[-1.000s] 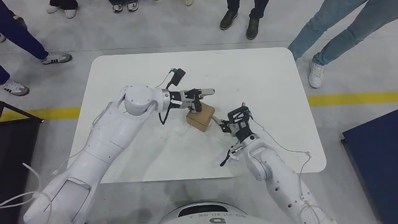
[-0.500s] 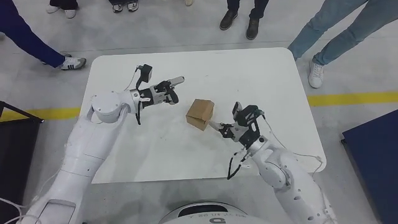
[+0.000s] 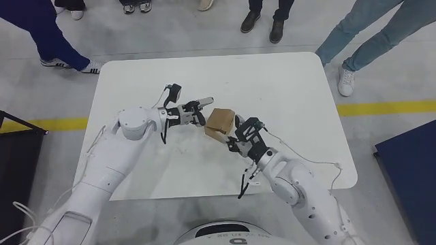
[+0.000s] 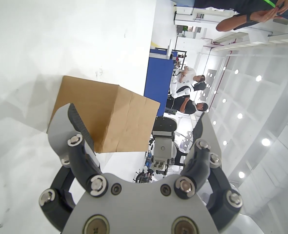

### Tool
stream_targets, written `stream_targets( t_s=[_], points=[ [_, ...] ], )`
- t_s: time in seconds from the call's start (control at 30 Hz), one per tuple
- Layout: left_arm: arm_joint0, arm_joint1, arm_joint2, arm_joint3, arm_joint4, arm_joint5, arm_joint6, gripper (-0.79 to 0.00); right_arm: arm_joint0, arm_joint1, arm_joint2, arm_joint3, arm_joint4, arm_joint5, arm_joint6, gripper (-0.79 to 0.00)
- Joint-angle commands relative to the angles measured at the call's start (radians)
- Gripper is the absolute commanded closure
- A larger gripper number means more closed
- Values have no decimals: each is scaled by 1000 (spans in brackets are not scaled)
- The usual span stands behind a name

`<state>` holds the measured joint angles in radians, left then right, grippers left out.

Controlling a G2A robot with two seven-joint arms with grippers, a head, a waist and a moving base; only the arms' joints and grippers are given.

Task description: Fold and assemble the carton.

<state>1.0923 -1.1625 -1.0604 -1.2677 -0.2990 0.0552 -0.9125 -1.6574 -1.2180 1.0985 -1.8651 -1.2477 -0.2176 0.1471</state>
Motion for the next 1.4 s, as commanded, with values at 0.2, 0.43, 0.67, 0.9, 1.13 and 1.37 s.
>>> stream_targets(
  t_s=[0.2,0.43,0.67,0.9,1.13,1.37],
  points=[
    [-25,-7,19,26,-5,-9,-5,-785,20,-4,-32,5,-23,13,15,-502],
    [-27,-10,30,21,-4,-11,1,-785,60,-12,-59,38,0,27,33,-440],
    [-23,-10,28,13,1,-10,7,-785,91,-23,-63,66,82,80,50,-382],
    [-23,-8,26,3,14,-1,3,-785,95,-28,-61,59,95,127,40,-382],
    [-28,-10,34,2,15,4,1,-785,105,-33,-78,65,73,157,54,-332],
    [-33,-10,32,6,14,2,-1,-785,115,-37,-91,69,71,172,80,0]
  ],
)
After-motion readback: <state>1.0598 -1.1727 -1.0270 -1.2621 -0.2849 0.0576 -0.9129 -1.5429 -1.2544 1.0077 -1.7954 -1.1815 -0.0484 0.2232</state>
